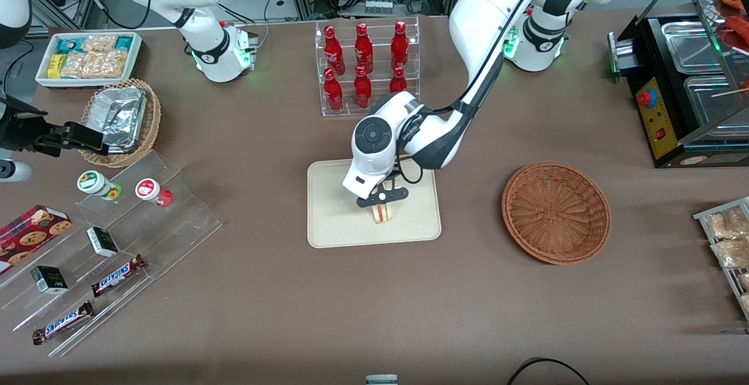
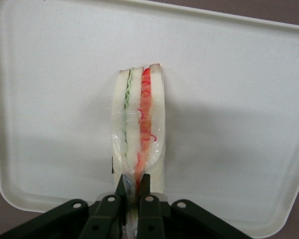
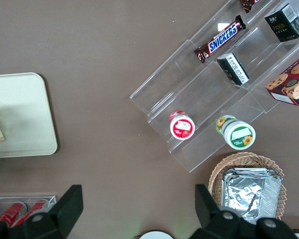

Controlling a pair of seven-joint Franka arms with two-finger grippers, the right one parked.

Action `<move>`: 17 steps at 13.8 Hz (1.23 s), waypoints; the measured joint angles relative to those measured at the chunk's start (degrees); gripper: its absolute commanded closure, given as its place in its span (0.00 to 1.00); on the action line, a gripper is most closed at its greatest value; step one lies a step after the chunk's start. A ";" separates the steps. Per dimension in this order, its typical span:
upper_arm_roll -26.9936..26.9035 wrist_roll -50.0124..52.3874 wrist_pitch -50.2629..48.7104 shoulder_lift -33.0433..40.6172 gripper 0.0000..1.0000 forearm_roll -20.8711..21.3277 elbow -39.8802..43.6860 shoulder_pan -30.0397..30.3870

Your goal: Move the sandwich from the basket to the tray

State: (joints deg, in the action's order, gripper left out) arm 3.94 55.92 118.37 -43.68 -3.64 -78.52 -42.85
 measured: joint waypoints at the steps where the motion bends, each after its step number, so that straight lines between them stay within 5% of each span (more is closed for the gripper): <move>1: 0.00 0.05 0.03 -0.12 0.00 0.00 0.08 0.00; 7: -0.01 1.53 -0.37 -0.17 0.00 0.00 1.99 0.00; 17: -1.06 -4.51 -15.98 3.07 0.00 0.00 11.16 1.20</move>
State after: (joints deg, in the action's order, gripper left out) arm 2.88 51.41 102.39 -40.62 -3.63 -67.35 -41.65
